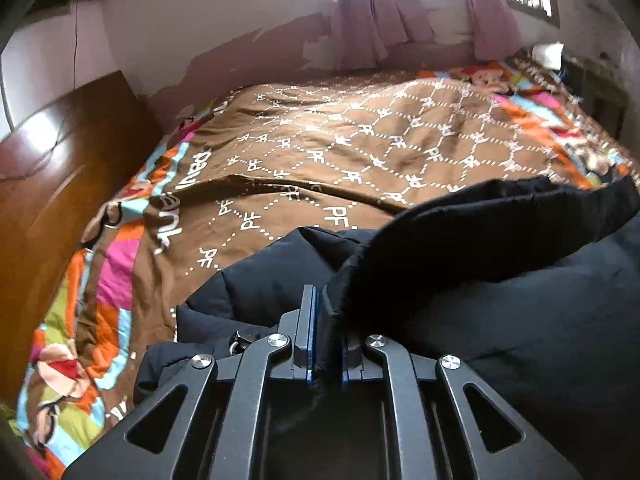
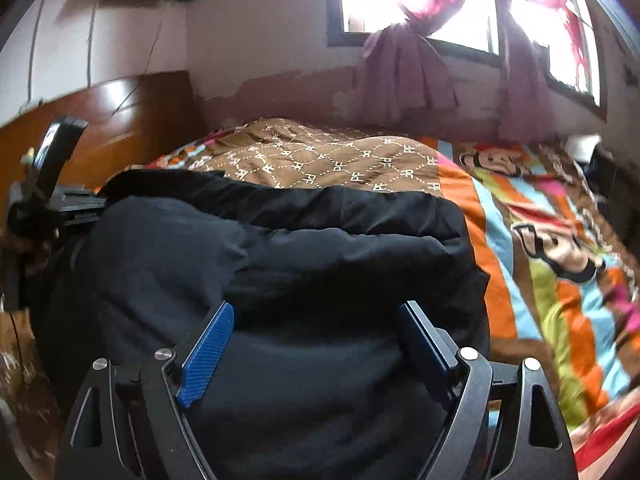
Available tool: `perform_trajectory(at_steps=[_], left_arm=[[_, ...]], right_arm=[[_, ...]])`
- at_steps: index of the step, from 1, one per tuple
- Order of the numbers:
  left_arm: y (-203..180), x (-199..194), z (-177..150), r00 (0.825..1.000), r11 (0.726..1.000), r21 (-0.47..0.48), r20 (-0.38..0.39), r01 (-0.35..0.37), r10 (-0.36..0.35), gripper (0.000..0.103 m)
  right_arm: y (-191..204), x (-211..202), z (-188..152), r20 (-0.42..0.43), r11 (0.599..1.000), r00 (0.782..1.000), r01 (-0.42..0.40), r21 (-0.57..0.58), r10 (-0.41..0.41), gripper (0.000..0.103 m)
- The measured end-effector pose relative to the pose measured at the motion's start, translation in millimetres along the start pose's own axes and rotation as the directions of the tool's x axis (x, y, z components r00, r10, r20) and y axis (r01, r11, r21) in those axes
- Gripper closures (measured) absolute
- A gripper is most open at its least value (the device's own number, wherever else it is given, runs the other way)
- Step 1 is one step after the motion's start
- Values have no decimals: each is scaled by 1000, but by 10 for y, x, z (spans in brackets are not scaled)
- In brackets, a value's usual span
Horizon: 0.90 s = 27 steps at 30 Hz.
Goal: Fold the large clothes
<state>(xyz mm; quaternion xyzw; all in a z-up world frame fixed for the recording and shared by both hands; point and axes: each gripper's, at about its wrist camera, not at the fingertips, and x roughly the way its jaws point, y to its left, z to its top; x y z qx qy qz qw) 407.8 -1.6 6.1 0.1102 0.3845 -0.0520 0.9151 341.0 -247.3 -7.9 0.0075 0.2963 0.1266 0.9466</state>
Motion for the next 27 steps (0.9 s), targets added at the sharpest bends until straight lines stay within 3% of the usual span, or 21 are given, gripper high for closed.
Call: perform_trajectory(at_steps=[4, 6, 7, 8, 10, 13, 18, 22, 27], left_arm=[[129, -221, -17, 998, 998, -41, 30, 52, -50, 90], [174, -384, -21, 997, 998, -49, 59, 48, -45, 80], [192, -486, -20, 995, 998, -52, 94, 36, -31, 60], [209, -578, -14, 991, 998, -56, 131, 25, -17, 32], [271, -829, -23, 971, 997, -73, 240, 2, 16, 13], [315, -1113, -35, 955, 997, -70, 297, 46, -23, 13], [193, -1364, -459, 942, 991, 18, 309, 133, -132, 13], [23, -1240, -879, 952, 972, 91, 202, 216, -231, 13], [-202, -837, -1046, 969, 966, 129, 78, 224, -235, 13]], right_arm=[[58, -100, 82, 6, 997, 998, -58, 41, 58, 20], [155, -172, 118, 15, 995, 996, -86, 43, 85, 20], [190, -193, 110, 15, 995, 996, -93, 41, 92, 20], [252, -222, 128, 13, 994, 994, -105, 34, 105, 20], [367, -276, 127, 8, 993, 993, -116, 16, 116, 20], [508, -362, 81, 1, 992, 992, -129, -1, 129, 20], [659, -502, -111, -18, 992, 992, -124, -11, 124, 18], [747, -490, -304, -76, 993, 991, -112, -25, 110, 18], [764, -152, -364, -155, 997, 987, -44, -58, 34, 17]])
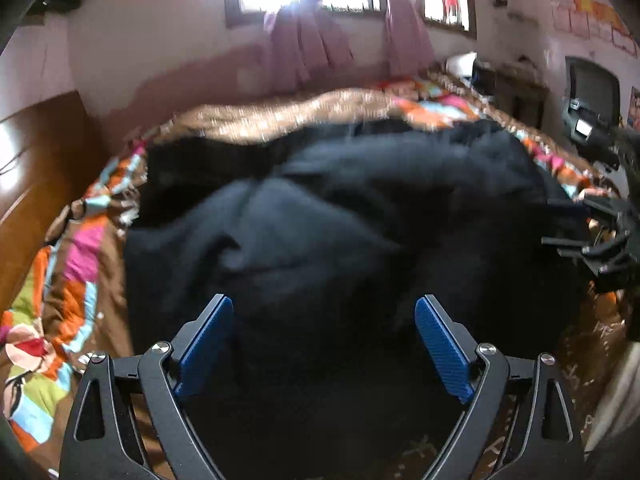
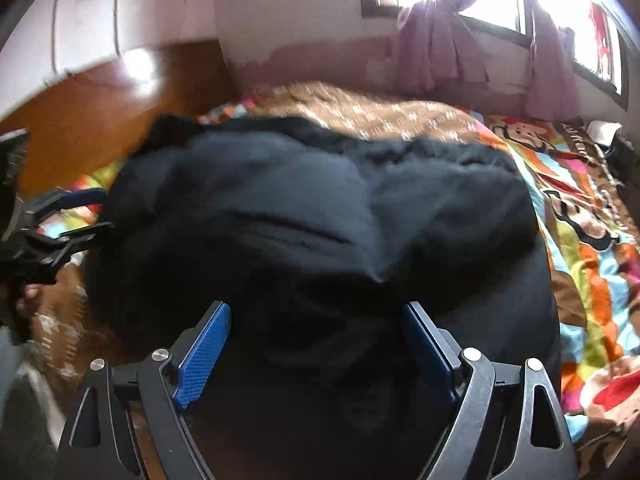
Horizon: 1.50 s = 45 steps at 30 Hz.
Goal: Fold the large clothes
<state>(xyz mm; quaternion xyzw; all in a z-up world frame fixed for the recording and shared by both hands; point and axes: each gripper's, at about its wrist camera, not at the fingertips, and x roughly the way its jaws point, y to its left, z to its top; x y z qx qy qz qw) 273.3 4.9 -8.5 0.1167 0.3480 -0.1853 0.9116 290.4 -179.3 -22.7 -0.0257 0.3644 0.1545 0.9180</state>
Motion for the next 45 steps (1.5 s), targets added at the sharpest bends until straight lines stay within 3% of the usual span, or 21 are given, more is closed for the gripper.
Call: perform_trajectory(at_steps=[7, 15, 29, 45], left_arm=[[291, 503, 396, 999, 991, -129, -21, -28, 26, 12], [474, 866, 743, 997, 992, -99, -27, -77, 75, 1], [926, 1327, 877, 992, 973, -221, -122, -64, 37, 1], [968, 1402, 730, 999, 959, -282, -41, 4, -16, 0]], right_arm=[[-320, 438, 333, -19, 996, 999, 34, 81, -33, 10], [-700, 862, 656, -63, 990, 995, 78, 115, -71, 0], [-1023, 1282, 912, -138, 986, 990, 20, 166, 3, 0], [-980, 1408, 788, -78, 986, 997, 11, 166, 2, 0]])
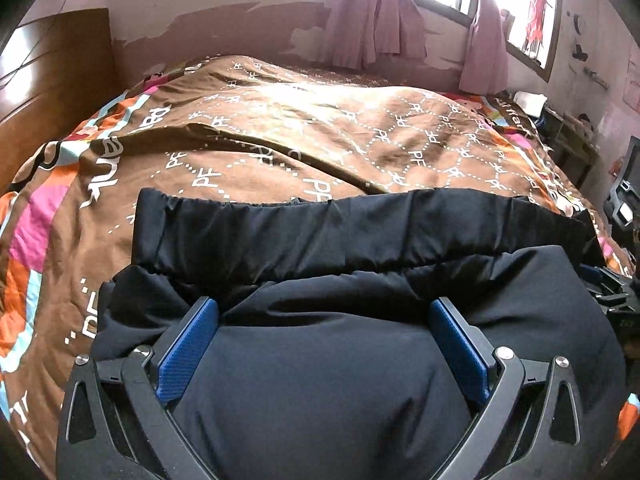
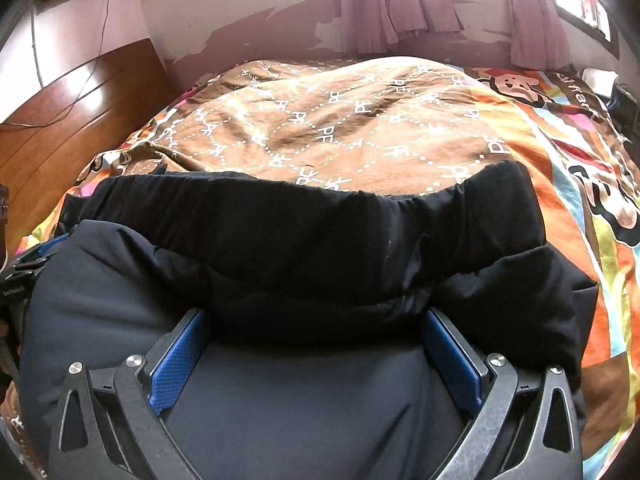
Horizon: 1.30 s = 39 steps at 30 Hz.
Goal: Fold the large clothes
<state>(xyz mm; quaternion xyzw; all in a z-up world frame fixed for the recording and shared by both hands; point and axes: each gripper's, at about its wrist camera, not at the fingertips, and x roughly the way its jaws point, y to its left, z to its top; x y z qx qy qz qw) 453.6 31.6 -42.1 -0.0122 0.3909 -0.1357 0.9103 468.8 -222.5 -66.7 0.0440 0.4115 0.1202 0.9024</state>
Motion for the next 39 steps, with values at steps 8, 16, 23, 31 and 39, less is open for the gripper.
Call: perform_trajectory(at_steps=[8, 16, 23, 31, 39], left_arm=[[1, 6, -34, 1000, 1000, -5, 26, 6, -6, 0], [-4, 13, -41, 999, 1000, -4, 32, 4, -3, 0], [0, 16, -44, 999, 1000, -4, 32, 4, -4, 0], [-1, 16, -51, 999, 1000, -2, 35, 2, -2, 0], [0, -8, -4, 1000, 1000, 15, 8, -12, 12, 1]], right_arm=[[-9, 32, -24, 15, 1000, 1000, -7, 3, 6, 0], [-12, 35, -27, 19, 1000, 1000, -6, 3, 6, 0], [-20, 36, -34, 20, 1000, 1000, -7, 3, 7, 0], [-23, 48, -29, 32, 1000, 999, -3, 2, 3, 0], [-45, -72, -50, 57, 1000, 998, -26, 8, 25, 0]])
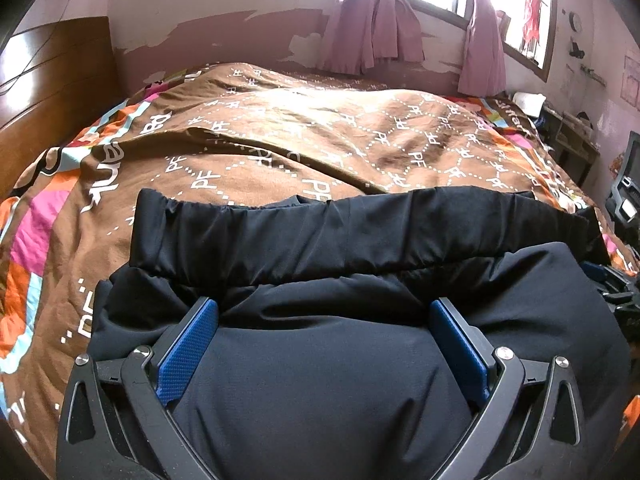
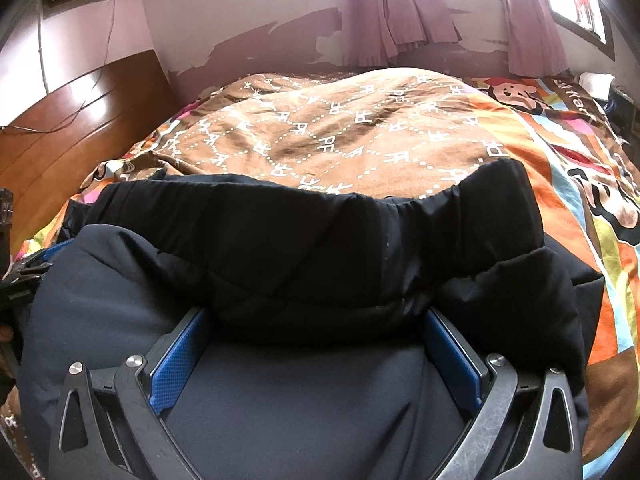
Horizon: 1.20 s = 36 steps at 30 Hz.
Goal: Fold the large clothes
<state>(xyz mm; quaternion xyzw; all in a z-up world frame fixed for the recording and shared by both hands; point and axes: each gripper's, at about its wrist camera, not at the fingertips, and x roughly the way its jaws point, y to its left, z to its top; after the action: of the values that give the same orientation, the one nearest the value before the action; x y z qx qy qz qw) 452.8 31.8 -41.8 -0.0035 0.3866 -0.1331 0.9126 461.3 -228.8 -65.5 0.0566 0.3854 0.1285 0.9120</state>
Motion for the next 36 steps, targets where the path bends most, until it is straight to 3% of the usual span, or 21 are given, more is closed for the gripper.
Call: perform_trajectory(at_steps=[5, 11, 14, 18, 23, 27, 36], left_arm=[[-2, -211, -19, 999, 999, 36, 26, -20, 19, 1], [297, -615, -142, 995, 999, 28, 99, -29, 26, 1], [578, -697, -181, 997, 1000, -17, 75, -25, 26, 1], [872, -654, -256, 1000, 998, -62, 12, -18, 19, 1], [1118, -504, -292, 994, 985, -152, -65, 77, -88, 1], [1276, -329, -307, 979, 968, -207, -115, 141, -168, 1], [1510, -167, -314, 947, 926, -303, -154, 226, -282, 1]], right_arm=[[-41, -232, -19, 13, 999, 999, -32, -3, 32, 0], [-199, -733, -115, 92, 999, 995, 37, -34, -34, 0], [-382, -914, -179, 110, 997, 991, 72, -6, -71, 0], [-691, -967, -285, 74, 992, 992, 97, 74, -103, 0], [-955, -845, -473, -24, 986, 999, 49, 162, -46, 0], [-1105, -697, -605, -86, 967, 995, -31, 252, 54, 0], [-1256, -574, -698, -109, 921, 979, -122, 371, 173, 0]])
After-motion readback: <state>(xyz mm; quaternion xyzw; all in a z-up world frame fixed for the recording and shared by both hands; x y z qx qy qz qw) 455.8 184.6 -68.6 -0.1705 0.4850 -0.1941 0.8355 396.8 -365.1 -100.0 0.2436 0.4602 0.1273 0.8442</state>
